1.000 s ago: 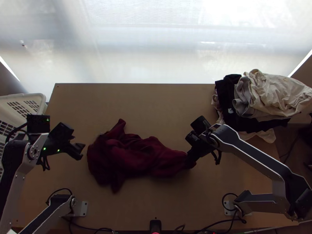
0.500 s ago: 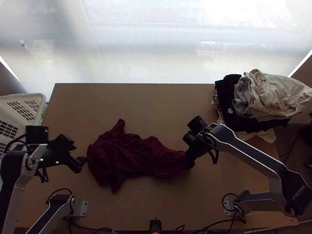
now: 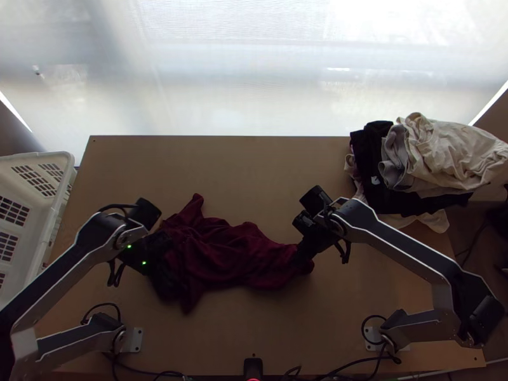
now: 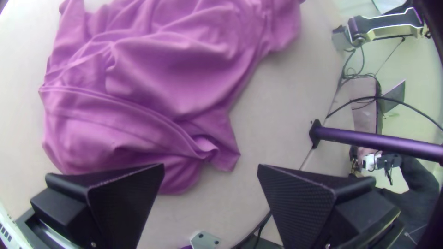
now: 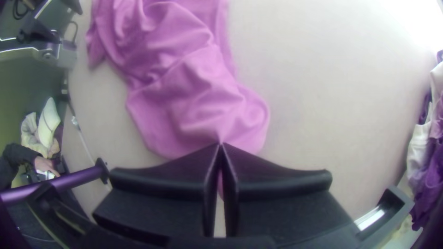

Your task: Fold the t-shirt

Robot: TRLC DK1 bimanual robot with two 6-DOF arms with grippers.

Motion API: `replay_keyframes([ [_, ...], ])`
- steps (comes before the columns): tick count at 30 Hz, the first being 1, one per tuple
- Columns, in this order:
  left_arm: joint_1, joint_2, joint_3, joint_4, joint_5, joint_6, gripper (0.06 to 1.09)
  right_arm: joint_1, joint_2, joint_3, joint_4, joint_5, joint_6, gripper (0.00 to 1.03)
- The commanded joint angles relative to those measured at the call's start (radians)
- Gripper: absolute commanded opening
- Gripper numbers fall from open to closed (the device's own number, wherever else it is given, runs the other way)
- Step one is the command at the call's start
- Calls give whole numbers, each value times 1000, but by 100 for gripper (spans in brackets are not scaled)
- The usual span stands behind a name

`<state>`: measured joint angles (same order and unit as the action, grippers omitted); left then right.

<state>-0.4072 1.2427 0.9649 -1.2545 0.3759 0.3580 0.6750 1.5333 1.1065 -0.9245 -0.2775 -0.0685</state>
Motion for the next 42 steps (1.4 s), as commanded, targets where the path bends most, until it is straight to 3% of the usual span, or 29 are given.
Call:
replay_keyframes([
  [1,-68,143,-8,52,-25,-73,104,0,-4,4,1,4,-1,3],
  [12,-232,181,-66,125,-112,-171,100,0,-5,12,1,4,-2,3],
  [14,-245,182,-77,136,-121,-182,93,0,-9,13,1,6,-2,3],
  [15,-245,182,-84,144,-123,-188,87,0,-10,13,1,4,-2,3],
  [22,-206,166,-95,155,-115,-197,19,-6,-25,-10,1,8,-4,3],
  [23,-186,153,-77,138,-107,-191,15,-9,-32,-14,1,8,-4,3],
  [31,143,103,348,-149,92,-56,15,-127,-145,-33,-11,6,1,3],
  [36,258,35,566,-174,93,-56,15,-242,-257,-27,-11,6,3,3],
  [42,449,-57,566,-151,97,-30,15,-417,-383,-19,-7,8,24,3],
])
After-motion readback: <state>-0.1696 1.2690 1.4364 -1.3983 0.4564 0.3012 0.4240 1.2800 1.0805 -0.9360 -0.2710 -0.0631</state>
